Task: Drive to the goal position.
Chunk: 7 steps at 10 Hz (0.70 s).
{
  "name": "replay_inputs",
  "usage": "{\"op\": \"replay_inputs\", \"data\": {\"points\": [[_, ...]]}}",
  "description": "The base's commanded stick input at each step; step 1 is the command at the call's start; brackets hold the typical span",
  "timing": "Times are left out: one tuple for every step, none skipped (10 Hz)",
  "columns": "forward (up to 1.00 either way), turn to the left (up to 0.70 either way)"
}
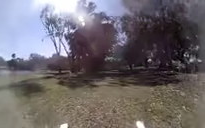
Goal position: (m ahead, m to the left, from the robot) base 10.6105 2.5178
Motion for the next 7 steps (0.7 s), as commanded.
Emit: {"op": "replay_inputs", "data": {"points": [[0.70, 0.00], [0.70, -0.27], [0.70, -0.27], [0.70, -0.27], [0.70, -0.27], [0.70, -0.27], [0.70, -0.27]]}}
